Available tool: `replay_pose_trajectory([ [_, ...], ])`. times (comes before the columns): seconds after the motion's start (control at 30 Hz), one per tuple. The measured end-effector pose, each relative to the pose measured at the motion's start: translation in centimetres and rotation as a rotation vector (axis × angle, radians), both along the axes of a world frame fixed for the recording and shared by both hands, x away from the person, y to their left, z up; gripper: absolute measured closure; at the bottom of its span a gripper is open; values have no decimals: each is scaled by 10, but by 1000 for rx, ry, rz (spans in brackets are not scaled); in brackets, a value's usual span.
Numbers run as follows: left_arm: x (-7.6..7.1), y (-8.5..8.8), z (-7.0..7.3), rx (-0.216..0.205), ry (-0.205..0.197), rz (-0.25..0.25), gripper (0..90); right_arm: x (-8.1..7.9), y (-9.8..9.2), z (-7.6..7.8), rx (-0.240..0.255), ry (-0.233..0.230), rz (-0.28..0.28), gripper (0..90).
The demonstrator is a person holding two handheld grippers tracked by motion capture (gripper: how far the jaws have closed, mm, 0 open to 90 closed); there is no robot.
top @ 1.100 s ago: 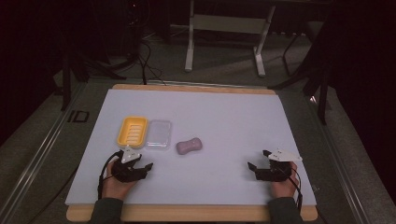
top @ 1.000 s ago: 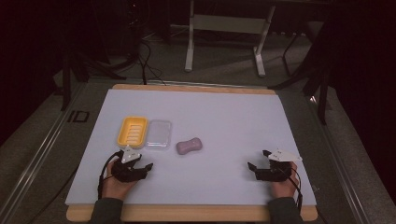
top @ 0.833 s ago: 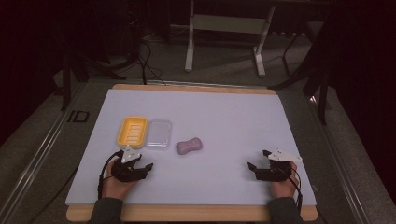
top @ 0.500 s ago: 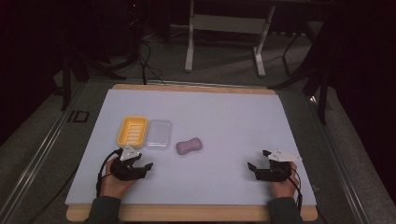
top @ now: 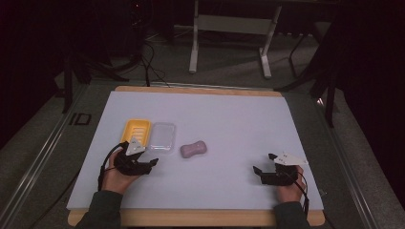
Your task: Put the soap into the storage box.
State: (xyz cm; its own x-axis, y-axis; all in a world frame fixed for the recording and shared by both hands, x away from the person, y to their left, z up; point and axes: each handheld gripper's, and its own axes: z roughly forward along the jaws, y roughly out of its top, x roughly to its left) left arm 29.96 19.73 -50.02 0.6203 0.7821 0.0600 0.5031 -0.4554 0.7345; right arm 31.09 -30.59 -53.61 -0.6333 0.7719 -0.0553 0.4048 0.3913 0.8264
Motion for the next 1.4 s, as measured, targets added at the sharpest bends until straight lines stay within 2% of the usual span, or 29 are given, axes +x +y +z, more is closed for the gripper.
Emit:
replay_pose_trajectory([
  [0.2, 5, -6, 8, 31, -2, -24, 347, 0, 0, 0, 0, 1, 2, 149],
  [0.67, 21, -25, 18, 93, 3, -96, 346, 0, 1, 0, -4, 4, -1, 149],
  [0.8, 25, -29, 23, 88, 6, -138, 343, 0, 1, 0, -9, 1, 2, 149],
  [0.9, 29, -33, 27, 113, 10, -160, 337, 0, 1, 0, -12, 3, 0, 149],
  [1.1, 36, -42, 33, 140, 13, -194, 335, 0, 1, 0, -13, 1, 0, 149],
  [1.4, 50, -59, 35, 174, 40, -229, 330, 0, 2, 0, -16, 3, -2, 149],
])
